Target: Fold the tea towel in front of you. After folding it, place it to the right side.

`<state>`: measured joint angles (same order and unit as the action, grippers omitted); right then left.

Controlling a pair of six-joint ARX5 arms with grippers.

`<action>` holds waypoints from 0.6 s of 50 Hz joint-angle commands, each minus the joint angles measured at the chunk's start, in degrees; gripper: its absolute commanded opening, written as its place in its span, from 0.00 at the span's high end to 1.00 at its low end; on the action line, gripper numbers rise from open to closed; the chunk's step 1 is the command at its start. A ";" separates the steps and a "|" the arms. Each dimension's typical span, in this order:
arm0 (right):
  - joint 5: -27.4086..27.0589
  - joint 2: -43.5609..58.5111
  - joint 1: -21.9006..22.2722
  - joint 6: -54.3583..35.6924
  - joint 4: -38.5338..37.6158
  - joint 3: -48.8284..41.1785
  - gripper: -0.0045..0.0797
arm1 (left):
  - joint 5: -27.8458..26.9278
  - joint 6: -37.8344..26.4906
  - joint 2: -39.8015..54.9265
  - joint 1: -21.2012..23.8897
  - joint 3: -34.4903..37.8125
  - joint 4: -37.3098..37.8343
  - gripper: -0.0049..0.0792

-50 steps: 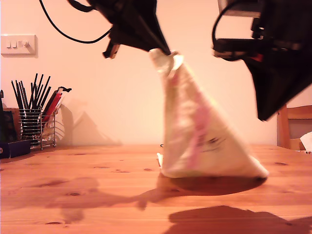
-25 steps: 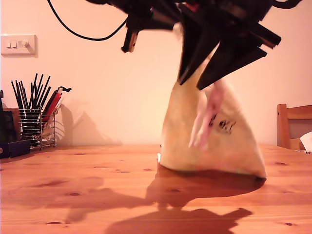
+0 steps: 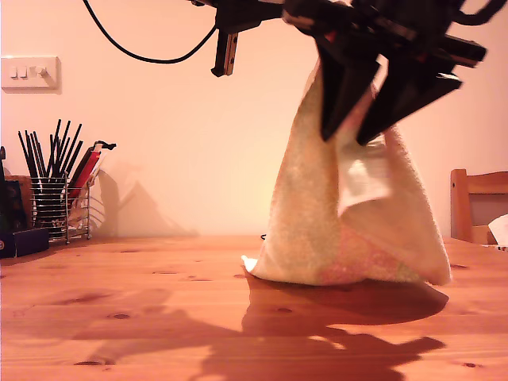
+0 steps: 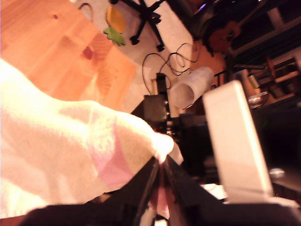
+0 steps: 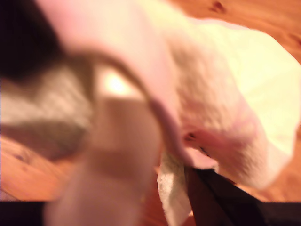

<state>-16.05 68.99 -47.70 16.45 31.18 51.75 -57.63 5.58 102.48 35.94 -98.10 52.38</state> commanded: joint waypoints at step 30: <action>-2.27 -0.85 -0.11 -3.26 5.57 0.33 0.96 | 2.47 -3.21 0.00 -1.70 -2.45 3.02 0.97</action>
<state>-18.44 68.99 -47.72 13.72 36.95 51.75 -55.94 3.46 102.48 34.17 -100.53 55.33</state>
